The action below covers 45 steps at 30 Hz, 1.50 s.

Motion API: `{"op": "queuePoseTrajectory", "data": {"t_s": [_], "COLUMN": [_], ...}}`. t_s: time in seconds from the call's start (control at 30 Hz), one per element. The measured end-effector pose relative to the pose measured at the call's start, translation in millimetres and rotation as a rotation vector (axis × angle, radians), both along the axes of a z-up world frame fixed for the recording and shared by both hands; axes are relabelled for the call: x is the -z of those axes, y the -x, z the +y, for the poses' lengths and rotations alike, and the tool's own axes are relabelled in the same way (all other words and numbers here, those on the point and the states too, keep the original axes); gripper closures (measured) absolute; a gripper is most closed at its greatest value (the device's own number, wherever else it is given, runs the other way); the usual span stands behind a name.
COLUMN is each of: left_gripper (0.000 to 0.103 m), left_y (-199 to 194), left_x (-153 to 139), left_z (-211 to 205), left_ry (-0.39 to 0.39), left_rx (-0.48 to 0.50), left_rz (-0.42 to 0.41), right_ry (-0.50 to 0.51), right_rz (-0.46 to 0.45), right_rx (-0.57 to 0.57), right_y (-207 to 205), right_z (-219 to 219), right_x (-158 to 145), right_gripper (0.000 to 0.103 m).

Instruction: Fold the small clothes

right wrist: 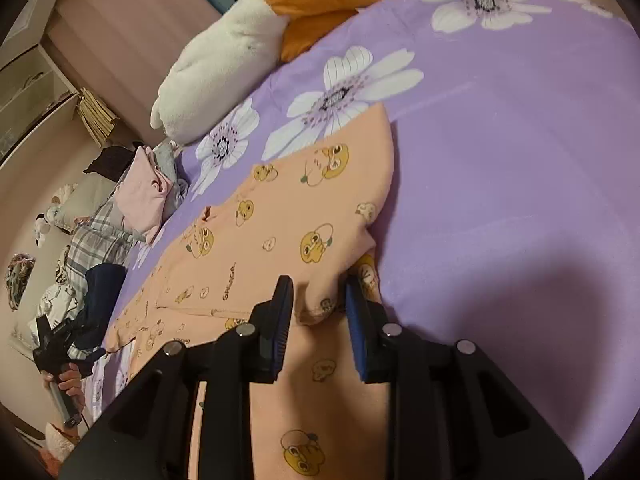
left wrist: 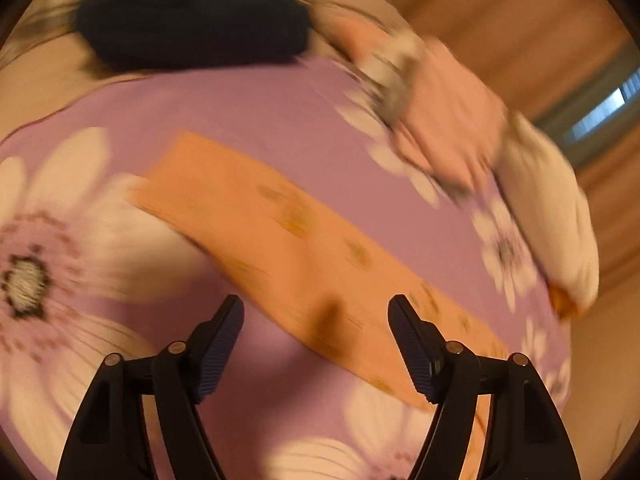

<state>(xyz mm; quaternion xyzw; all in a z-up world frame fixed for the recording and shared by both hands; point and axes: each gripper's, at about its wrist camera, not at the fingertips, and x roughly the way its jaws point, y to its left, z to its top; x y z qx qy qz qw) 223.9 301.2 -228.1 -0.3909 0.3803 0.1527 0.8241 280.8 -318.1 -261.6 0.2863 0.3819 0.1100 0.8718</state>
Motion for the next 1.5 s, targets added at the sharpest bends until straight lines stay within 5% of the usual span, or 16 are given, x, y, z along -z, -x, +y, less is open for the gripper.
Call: {"op": "queuePoseTrajectory", "data": {"t_s": [0.1, 0.23, 0.4, 0.63, 0.8, 0.97, 1.17, 1.4, 1.5], "left_gripper": [0.03, 0.03, 0.03, 0.086, 0.095, 0.097, 0.098, 0.098, 0.098], "left_y": [12, 16, -18, -49, -51, -67, -82, -115, -114], "left_x": [16, 40, 38, 29, 2, -55, -99, -125, -119], "left_z": [30, 55, 60, 45, 18, -54, -154, -302, -385], "left_ry": [0.076, 0.167, 0.074, -0.183, -0.205, -0.45, -0.572, -0.512, -0.487], "left_rx": [-0.072, -0.125, -0.11, -0.109, -0.047, 0.049, 0.194, 0.444, 0.589], "left_rz": [0.004, -0.046, -0.062, 0.132, 0.084, 0.018, -0.068, -0.167, -0.203], "right_ry": [0.024, 0.007, -0.002, -0.122, -0.142, -0.156, -0.161, -0.13, -0.1], "right_rz": [-0.017, -0.048, -0.036, -0.025, -0.035, -0.038, -0.039, -0.077, -0.094], "right_rx": [-0.039, -0.076, -0.047, -0.026, -0.036, -0.034, -0.04, -0.089, -0.008], "right_y": [1, 6, 2, 4, 4, 4, 4, 23, 31], "right_z": [8, 12, 4, -10, -10, -10, -11, -18, -39], "right_x": [-10, -18, -12, 3, 5, 6, 6, -11, -14], "right_gripper": [0.06, 0.057, 0.057, 0.058, 0.058, 0.058, 0.058, 0.056, 0.056]}}
